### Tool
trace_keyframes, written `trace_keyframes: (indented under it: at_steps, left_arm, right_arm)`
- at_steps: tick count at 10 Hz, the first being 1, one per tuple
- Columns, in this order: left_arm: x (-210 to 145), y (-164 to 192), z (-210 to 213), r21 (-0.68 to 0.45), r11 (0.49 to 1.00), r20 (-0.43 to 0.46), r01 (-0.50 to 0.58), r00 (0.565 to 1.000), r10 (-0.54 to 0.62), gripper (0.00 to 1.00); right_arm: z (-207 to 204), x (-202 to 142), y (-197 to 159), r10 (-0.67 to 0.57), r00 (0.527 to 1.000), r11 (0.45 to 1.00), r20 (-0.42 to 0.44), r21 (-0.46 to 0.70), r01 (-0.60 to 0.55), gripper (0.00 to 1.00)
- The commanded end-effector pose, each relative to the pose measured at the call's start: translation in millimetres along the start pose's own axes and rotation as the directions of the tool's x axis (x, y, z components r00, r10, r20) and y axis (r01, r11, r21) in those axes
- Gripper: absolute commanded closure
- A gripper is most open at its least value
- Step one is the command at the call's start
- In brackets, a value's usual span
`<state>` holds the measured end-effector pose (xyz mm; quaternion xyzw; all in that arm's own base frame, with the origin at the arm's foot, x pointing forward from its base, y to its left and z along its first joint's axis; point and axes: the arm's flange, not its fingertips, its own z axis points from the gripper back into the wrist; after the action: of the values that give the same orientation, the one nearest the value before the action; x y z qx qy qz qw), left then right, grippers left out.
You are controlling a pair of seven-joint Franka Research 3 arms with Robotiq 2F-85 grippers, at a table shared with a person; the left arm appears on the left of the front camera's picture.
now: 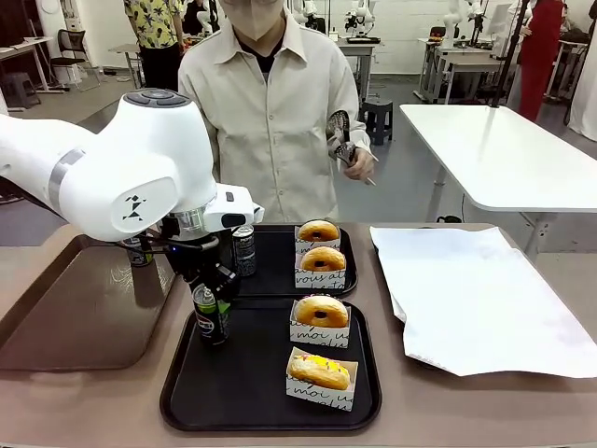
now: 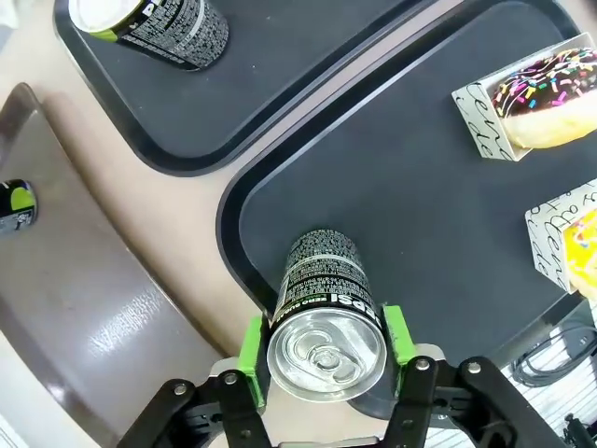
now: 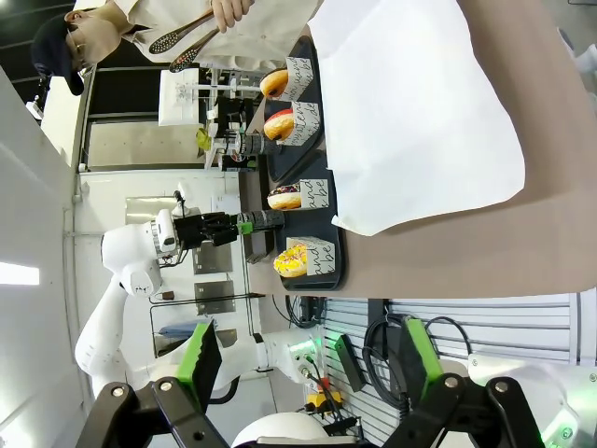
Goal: Set up donuts and drinks on trays.
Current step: Pick up one Pepsi coke from the Handle tray and place it on the Flat Tray without a Pepsi coke.
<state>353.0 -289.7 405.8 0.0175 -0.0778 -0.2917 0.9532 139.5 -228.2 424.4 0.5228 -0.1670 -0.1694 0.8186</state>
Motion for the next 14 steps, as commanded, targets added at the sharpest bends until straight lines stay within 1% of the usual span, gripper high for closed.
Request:
trace_keyframes:
  at_steps: [1,2,3,4,5,7,8,9,10,12,13,14]
  left_arm:
    - [7.7,-2.0,6.4,0.020,0.999,0.024,-0.031,0.999,0.031,0.00]
    - [7.2,-1.1,9.9,0.011,0.999,0.029,-0.037,0.999,0.037,0.00]
    - [9.3,1.2,15.3,0.009,0.999,0.036,-0.040,0.999,0.040,0.19]
    - [11.5,4.0,23.0,0.006,0.999,0.034,-0.041,0.999,0.041,0.10]
    - [11.4,6.4,34.1,-0.002,0.998,0.053,-0.067,0.996,0.067,0.00]
    - [1.6,9.2,66.9,-0.022,0.989,0.097,-0.149,0.984,0.150,0.00]
    - [-5.2,11.7,81.9,-0.020,0.982,0.097,-0.187,0.977,0.188,0.00]
    - [-10.3,15.3,96.3,-0.024,0.978,0.067,-0.208,0.975,0.209,0.00]
    - [-26.1,12.4,107.3,-0.047,0.970,0.057,-0.238,0.969,0.241,0.00]
    - [-28.8,20.4,120.5,-0.083,0.969,0.031,-0.232,0.972,0.235,0.00]
    - [-21.5,14.4,111.1,-0.043,0.978,0.064,-0.206,0.976,0.209,0.00]
    - [-21.5,14.4,111.1,-0.043,0.978,0.064,-0.206,0.976,0.209,0.00]
  right_arm:
    - [0.3,-1.0,0.1,0.019,1.000,0.999,0.010,0.027,-0.019,0.00]
    - [0.3,-1.0,0.1,0.019,1.000,0.999,0.010,0.027,-0.019,0.00]
    - [0.3,-1.0,0.1,0.019,1.000,0.999,0.010,0.027,-0.019,0.00]
    - [0.3,-1.0,0.1,0.019,1.000,0.999,0.010,0.027,-0.019,0.00]
    - [0.3,-1.0,0.1,0.019,1.000,0.999,0.010,0.027,-0.019,0.00]
    - [0.3,-1.0,0.1,0.019,1.000,0.999,0.010,0.027,-0.019,0.00]
    - [0.3,-1.0,0.1,0.019,1.000,0.999,0.010,0.027,-0.019,0.00]
    - [0.3,-1.0,0.1,0.019,1.000,0.999,0.010,0.027,-0.019,0.00]
    - [0.3,-1.0,0.1,0.019,1.000,0.999,0.010,0.027,-0.019,0.00]
    - [0.3,-1.0,0.1,0.019,1.000,0.999,0.010,0.027,-0.019,0.00]
    - [0.3,-1.0,0.1,0.019,1.000,0.999,0.010,0.027,-0.019,0.00]
    - [0.3,-1.0,0.1,0.019,1.000,0.999,0.010,0.027,-0.019,0.00]
